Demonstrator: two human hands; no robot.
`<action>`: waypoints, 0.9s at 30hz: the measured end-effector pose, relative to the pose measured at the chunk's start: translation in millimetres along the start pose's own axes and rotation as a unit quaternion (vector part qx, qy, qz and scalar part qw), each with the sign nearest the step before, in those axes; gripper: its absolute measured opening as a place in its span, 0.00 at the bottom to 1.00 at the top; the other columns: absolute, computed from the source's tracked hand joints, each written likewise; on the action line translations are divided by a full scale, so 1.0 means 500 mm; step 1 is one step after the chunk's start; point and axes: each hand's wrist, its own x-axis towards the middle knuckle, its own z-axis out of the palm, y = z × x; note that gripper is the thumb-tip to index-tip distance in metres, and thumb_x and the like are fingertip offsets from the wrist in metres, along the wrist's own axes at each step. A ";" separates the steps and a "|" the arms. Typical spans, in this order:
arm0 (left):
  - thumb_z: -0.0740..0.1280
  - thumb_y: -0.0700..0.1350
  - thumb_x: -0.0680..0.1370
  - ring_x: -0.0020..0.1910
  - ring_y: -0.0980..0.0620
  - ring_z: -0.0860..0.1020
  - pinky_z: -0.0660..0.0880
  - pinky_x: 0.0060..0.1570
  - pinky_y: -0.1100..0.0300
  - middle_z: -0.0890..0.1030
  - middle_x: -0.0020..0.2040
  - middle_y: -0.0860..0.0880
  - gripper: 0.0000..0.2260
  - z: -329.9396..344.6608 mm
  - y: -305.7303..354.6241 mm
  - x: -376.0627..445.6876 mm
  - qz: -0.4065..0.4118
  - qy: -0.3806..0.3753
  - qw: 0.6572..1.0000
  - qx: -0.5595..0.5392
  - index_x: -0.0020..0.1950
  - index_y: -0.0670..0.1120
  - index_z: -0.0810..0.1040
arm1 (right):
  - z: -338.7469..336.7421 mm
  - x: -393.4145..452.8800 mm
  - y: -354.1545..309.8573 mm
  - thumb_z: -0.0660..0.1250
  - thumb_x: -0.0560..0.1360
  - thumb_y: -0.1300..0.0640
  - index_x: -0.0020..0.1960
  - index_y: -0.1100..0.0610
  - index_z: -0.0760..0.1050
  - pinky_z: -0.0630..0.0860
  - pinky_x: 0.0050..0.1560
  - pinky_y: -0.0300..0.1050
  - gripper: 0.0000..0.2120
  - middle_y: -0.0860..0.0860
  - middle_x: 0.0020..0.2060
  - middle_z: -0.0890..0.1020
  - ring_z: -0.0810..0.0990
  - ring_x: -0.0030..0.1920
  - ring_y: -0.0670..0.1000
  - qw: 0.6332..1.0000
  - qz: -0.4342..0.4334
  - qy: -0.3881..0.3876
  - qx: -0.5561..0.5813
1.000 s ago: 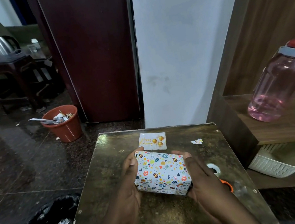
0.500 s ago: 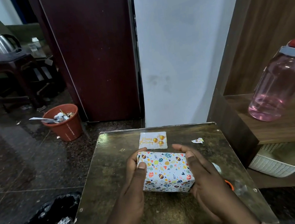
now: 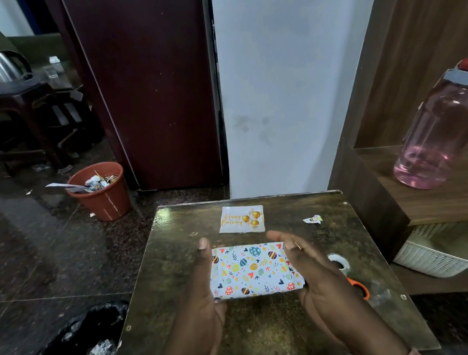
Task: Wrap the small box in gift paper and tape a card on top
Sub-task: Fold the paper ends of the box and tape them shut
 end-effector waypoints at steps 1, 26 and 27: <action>0.56 0.62 0.83 0.62 0.50 0.83 0.68 0.73 0.44 0.86 0.60 0.47 0.24 0.003 -0.002 -0.001 0.007 0.008 1.000 0.024 0.67 0.47 0.78 | 0.003 -0.002 0.003 0.71 0.69 0.31 0.62 0.44 0.81 0.70 0.72 0.64 0.26 0.52 0.59 0.85 0.82 0.63 0.53 1.000 0.001 -0.006 -0.002; 0.64 0.67 0.76 0.71 0.54 0.76 0.68 0.74 0.42 0.78 0.72 0.56 0.27 -0.008 -0.016 0.004 0.016 -0.040 0.997 0.066 0.75 0.63 0.71 | 0.011 -0.016 -0.043 0.64 0.74 0.40 0.55 0.33 0.78 0.76 0.31 0.50 0.11 0.47 0.44 0.84 0.80 0.37 0.49 0.999 -0.016 0.032 -0.030; 0.63 0.70 0.76 0.72 0.53 0.75 0.64 0.76 0.41 0.78 0.72 0.56 0.28 -0.009 -0.014 0.002 0.000 -0.043 0.997 0.065 0.75 0.63 0.72 | 0.012 -0.017 -0.042 0.64 0.75 0.40 0.56 0.33 0.77 0.78 0.32 0.52 0.11 0.47 0.44 0.84 0.80 0.37 0.49 0.998 -0.022 0.034 -0.039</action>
